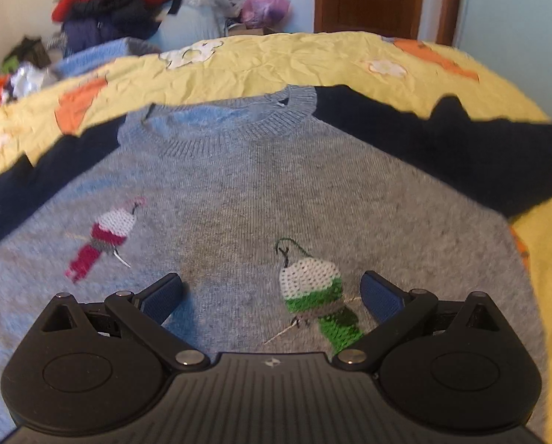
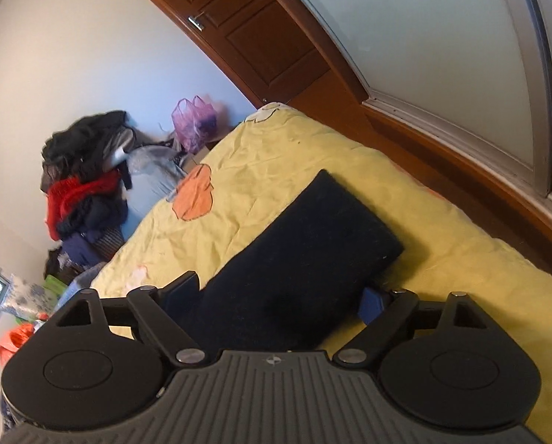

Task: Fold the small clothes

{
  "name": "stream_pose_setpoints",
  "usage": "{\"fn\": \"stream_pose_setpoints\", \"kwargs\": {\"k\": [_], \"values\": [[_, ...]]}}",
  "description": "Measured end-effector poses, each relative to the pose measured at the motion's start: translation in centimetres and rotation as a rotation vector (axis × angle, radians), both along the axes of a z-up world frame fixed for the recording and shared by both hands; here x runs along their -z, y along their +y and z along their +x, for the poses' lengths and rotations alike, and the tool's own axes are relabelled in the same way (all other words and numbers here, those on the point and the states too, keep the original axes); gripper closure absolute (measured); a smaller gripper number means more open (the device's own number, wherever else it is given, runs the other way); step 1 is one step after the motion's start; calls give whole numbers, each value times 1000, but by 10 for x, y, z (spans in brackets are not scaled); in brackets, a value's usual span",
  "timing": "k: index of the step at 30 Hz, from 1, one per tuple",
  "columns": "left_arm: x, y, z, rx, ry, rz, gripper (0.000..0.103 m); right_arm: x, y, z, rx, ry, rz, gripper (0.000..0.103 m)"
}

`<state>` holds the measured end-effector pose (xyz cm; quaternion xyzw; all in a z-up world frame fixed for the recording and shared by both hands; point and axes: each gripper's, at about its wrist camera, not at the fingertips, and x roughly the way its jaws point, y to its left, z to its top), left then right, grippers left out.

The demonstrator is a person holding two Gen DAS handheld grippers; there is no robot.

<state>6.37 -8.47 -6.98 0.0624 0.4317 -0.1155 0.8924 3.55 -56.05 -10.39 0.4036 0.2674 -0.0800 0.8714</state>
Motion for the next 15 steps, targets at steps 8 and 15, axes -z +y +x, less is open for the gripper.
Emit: {"fn": "stream_pose_setpoints", "kwargs": {"k": [8,15], "values": [[2,5,-5,17,3,-20,0,-12,43,19,62,51,-172,0],[7,11,-12,73,-49,-38,0,-12,45,19,167,167,-231,88]]}}
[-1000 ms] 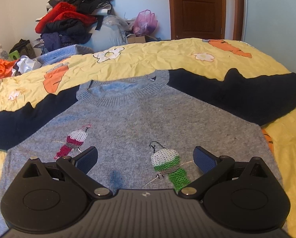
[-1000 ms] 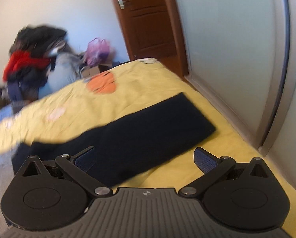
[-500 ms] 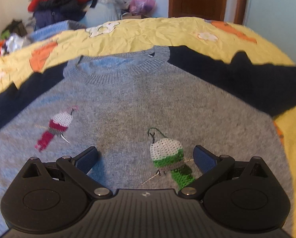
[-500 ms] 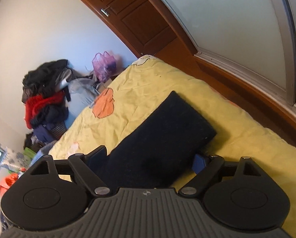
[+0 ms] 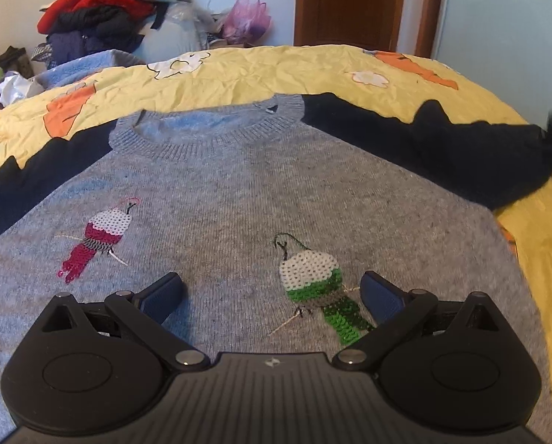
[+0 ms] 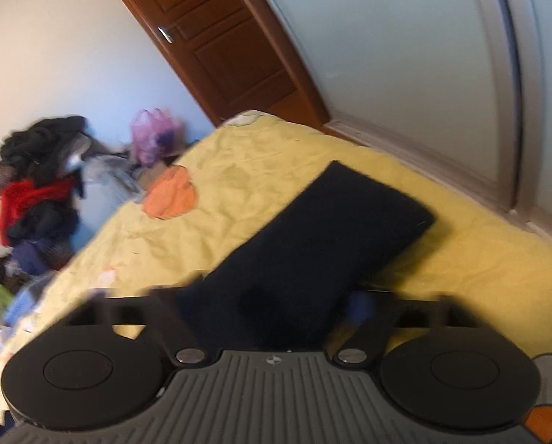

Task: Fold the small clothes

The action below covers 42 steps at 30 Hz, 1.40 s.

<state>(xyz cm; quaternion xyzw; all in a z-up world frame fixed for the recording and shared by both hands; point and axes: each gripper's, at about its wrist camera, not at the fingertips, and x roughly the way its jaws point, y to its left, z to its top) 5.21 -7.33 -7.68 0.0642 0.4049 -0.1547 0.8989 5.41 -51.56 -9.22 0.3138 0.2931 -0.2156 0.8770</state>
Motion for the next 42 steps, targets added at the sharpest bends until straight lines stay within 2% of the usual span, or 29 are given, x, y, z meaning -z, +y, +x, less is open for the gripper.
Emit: {"fn": "stream_pose_setpoints", "kwargs": {"k": [2,4,8,11,13,17,19,21,23,25,27,28,34,38,41,42], "values": [[-1,-1,1,6,10,9,0,3,-5,-1,4,-14,57,88],[-2,-2,4,9,28,16,0,3,-6,-1,-1,-10,71,88],[-2,1,6,31,30,15,0,4,-2,-6,-29,-67,172,89],[-2,4,7,54,29,6,0,-12,19,-5,-58,-103,154,89],[-8,16,6,46,33,-65,0,-28,37,-1,-106,-148,159,89],[-19,63,11,3,67,-326,0,-57,90,10,-231,-221,183,89],[-22,91,19,-51,111,-418,0,-62,123,22,-301,-225,183,89],[-26,119,25,-99,128,-476,0,-60,157,35,-364,-212,192,89],[-32,143,30,-130,98,-471,0,-55,193,48,-420,-198,190,89],[-38,162,35,-143,86,-453,0,-49,230,60,-473,-181,158,89],[-40,180,41,-159,91,-463,0,-44,267,69,-527,-164,152,89],[-42,189,44,-166,99,-473,0,-43,286,71,-559,-155,117,89],[-48,218,75,-145,167,-558,0,-41,391,71,-737,-50,-228,88],[-52,216,103,-95,220,-605,0,-29,425,64,-825,4,-340,86],[-48,208,127,-75,315,-642,0,-25,440,58,-844,26,-377,72],[-45,205,135,-63,351,-662,0,-27,440,53,-842,19,-385,51]]}}
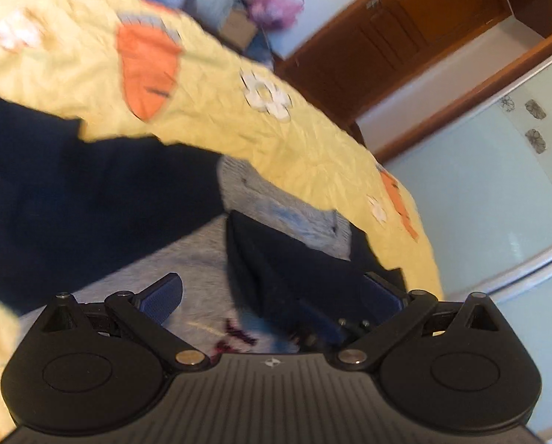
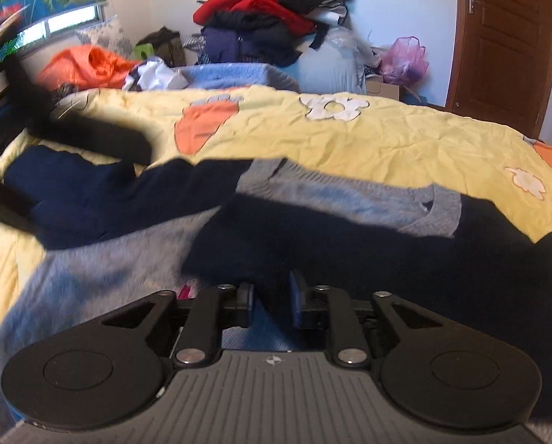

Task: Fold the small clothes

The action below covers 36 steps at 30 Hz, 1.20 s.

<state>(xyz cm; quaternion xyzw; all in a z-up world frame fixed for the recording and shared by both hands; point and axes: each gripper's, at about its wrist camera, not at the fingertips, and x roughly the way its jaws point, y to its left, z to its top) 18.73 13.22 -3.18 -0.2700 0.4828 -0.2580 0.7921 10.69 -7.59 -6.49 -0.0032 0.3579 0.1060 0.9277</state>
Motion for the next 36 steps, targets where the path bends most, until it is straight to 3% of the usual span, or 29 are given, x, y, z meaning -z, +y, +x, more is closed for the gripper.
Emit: {"fn": "stream_pose_setpoints", "kwargs": {"k": [1,2,4,9,13,16,17,18,19,20,21,22,24,26,29,31,33,36], "values": [[3,-2,6,2,27,-24,0,-3,-2,-8,8,-13,-2,33],[6,-4,12,7,50,-44,0,-8,-4,-19,34,-48,-14,2],[14,-12,23,35,94,-73,0,-15,-6,-40,59,-145,-33,0],[44,-28,46,39,230,-88,0,-23,-18,-70,106,-200,-95,0],[55,-27,53,27,238,-170,0,-24,-26,-83,116,-221,-91,0],[59,-26,59,10,273,-206,3,-16,-23,-70,86,-161,-165,0],[59,-28,60,14,279,-192,19,-15,-18,-62,103,-159,-215,1],[58,-29,61,24,286,-169,52,-10,-13,-54,130,-174,-273,5],[60,-29,62,26,302,-149,65,-8,-12,-49,139,-194,-305,11],[62,-29,62,23,313,-132,74,-6,-14,-42,150,-193,-303,26],[65,-30,62,25,311,-116,79,-5,-20,-32,177,-162,-271,39],[67,-29,61,27,310,-111,84,-4,-28,-22,218,-118,-222,43],[70,-27,59,32,298,-103,94,1,-46,-8,269,-23,-93,47],[69,-25,57,31,275,-98,95,5,-59,-5,281,-20,5,49],[62,-21,51,20,224,-73,95,-1,-61,-14,272,-7,57,52],[55,-15,48,13,201,-80,95,-12,-62,-22,268,-35,100,33],[47,-5,45,1,174,-79,95,-26,-62,-31,317,-112,83,0],[42,9,43,-11,147,-41,95,-39,-61,-38,333,-209,3,0]]}}
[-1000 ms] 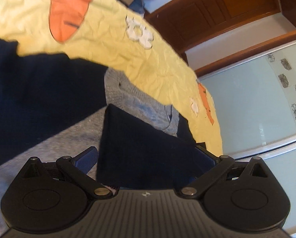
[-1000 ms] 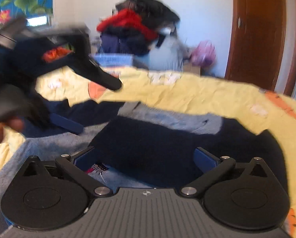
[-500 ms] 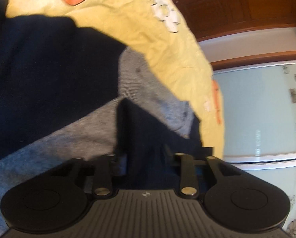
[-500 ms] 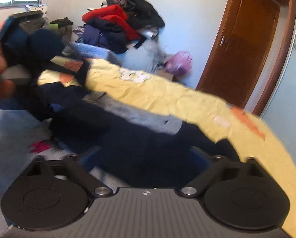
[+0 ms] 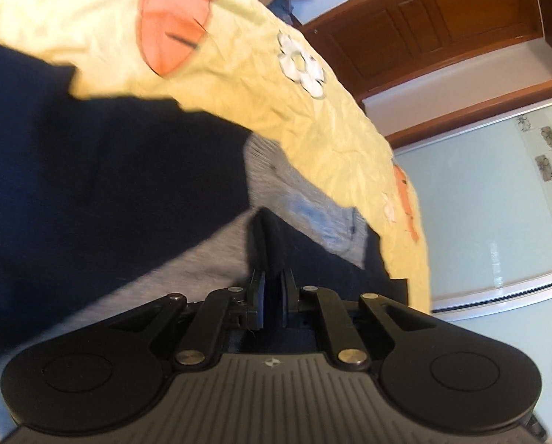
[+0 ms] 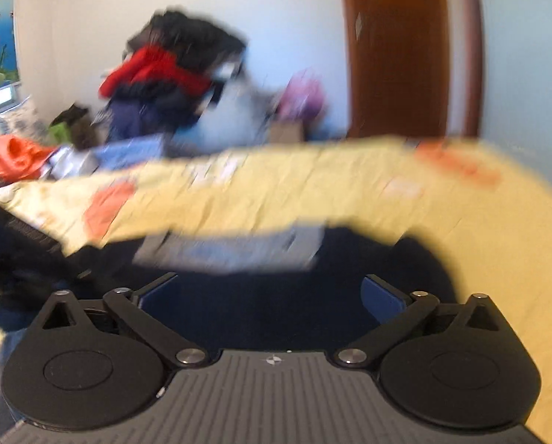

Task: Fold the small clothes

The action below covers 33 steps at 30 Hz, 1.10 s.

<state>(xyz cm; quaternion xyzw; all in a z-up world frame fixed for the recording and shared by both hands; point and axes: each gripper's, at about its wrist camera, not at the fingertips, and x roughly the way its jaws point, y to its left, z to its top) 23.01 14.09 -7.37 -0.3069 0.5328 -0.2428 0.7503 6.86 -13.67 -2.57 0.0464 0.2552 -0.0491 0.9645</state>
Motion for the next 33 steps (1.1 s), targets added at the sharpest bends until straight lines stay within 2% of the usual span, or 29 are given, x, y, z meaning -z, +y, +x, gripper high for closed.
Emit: {"fn": "stream_pose_setpoints", "kwargs": {"k": [2,3,4,5,7,8,9,10,11,13,15,17,19,21,23,27,29,30,33], "values": [[5,7,0,-3,-4,45,95,3,-7,11,-12,47,6,2],[9,11,0,-8,1,49,95,6,-11,17,-3,80,20,13],[11,14,-1,-15,-6,43,95,10,-16,22,-15,100,50,20],[12,18,-4,-14,-26,13,95,14,-20,25,-17,122,83,30],[12,34,-9,-53,-35,-63,94,25,-18,28,-12,158,152,33],[12,46,-12,-82,-35,-106,84,29,-11,26,-23,174,159,34],[11,61,-16,-122,-41,-147,48,31,1,23,-55,170,154,34],[8,77,-22,-160,-55,-178,21,30,18,20,-98,151,132,34],[4,96,-29,-203,-81,-201,0,30,35,18,-131,142,81,33],[-3,140,-43,-301,-128,-235,0,28,71,17,-200,144,-66,31],[-3,188,-53,-394,-129,-283,0,25,98,13,-227,126,-146,24],[0,238,-62,-515,-134,-312,0,22,114,12,-272,120,-130,24],[8,280,-66,-597,-115,-347,0,17,127,13,-303,133,-96,24],[19,315,-68,-692,-92,-392,0,15,143,15,-337,125,-100,24],[25,349,-67,-775,-103,-417,0,12,159,12,-369,106,-122,24],[40,406,-55,-901,-70,-426,0,8,186,3,-427,61,-160,14],[40,419,-49,-921,-95,-461,0,11,195,0,-444,49,-201,9],[39,428,-43,-919,-87,-454,0,11,199,-3,-448,38,-211,7],[31,441,-20,-893,-83,-373,0,12,206,-4,-465,31,-215,6]]}}
